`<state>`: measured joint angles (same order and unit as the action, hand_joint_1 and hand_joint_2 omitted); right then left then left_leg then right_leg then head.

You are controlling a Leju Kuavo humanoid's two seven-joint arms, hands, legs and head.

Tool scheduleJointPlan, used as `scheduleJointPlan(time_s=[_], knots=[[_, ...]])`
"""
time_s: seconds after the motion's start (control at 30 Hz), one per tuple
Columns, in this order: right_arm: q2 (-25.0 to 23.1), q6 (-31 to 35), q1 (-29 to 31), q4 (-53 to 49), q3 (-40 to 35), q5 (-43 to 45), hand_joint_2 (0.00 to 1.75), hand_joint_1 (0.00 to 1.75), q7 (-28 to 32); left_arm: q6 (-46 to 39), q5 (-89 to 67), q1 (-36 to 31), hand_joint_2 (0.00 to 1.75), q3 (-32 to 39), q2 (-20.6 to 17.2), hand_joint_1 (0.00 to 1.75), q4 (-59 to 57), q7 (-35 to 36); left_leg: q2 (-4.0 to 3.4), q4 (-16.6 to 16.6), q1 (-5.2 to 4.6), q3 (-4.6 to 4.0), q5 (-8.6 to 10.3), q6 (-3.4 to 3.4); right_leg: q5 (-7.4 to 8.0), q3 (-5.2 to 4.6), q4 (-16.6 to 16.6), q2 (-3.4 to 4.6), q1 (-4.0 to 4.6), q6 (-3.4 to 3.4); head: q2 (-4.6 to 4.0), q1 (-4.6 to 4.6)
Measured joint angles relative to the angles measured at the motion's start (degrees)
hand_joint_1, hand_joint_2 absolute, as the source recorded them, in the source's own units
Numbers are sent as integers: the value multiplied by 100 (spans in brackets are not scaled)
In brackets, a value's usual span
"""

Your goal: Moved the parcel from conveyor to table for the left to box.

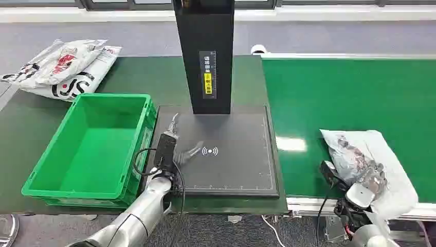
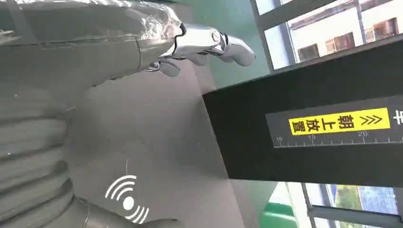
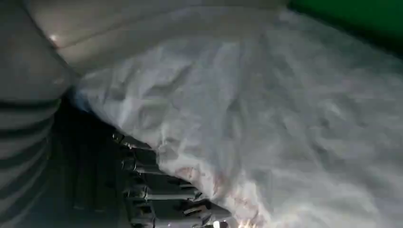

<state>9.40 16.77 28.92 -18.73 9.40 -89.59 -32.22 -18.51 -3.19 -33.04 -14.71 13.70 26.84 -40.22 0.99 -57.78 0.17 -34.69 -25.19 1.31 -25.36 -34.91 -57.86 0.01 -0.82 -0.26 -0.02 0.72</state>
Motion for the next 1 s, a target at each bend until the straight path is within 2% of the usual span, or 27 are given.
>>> scheduleJointPlan(time_s=[0.07,0.1,0.2,0.43,0.7,0.83,1.0], knots=[[37,-526,78,42,-87,-35,175,0,-96,44,-31,-8,175,2,-9,0,-2,0,-8,-2,1,14,-4,-5,0,8,2,13,1,1,0,2],[46,-657,104,59,-107,-44,175,175,-122,50,-33,-15,175,2,-7,0,0,0,-13,-3,1,21,-7,-10,-2,17,3,13,2,4,0,2],[81,-823,114,109,-153,-35,175,175,-120,50,-37,-17,175,4,0,0,-2,0,-9,-4,1,40,-16,-24,-12,46,8,6,2,20,2,2],[92,-1751,140,138,-201,20,175,175,103,50,-39,-21,175,7,0,0,0,0,-1,-23,7,53,-22,-49,-11,81,18,-2,1,46,2,2],[92,-1754,137,138,-232,15,175,175,188,50,-39,-22,175,7,-2,0,0,0,-4,-39,15,54,-32,-65,-6,96,33,2,4,56,0,2],[79,-1095,134,138,-245,-20,175,175,179,7,-39,-8,175,63,-11,0,20,0,-3,-39,14,51,-33,-65,-4,98,33,2,3,60,0,0],[-7,214,122,133,-242,22,175,175,399,-68,-39,64,175,105,-52,0,159,0,-4,-38,14,41,-32,-65,-4,84,31,9,1,61,2,0]])
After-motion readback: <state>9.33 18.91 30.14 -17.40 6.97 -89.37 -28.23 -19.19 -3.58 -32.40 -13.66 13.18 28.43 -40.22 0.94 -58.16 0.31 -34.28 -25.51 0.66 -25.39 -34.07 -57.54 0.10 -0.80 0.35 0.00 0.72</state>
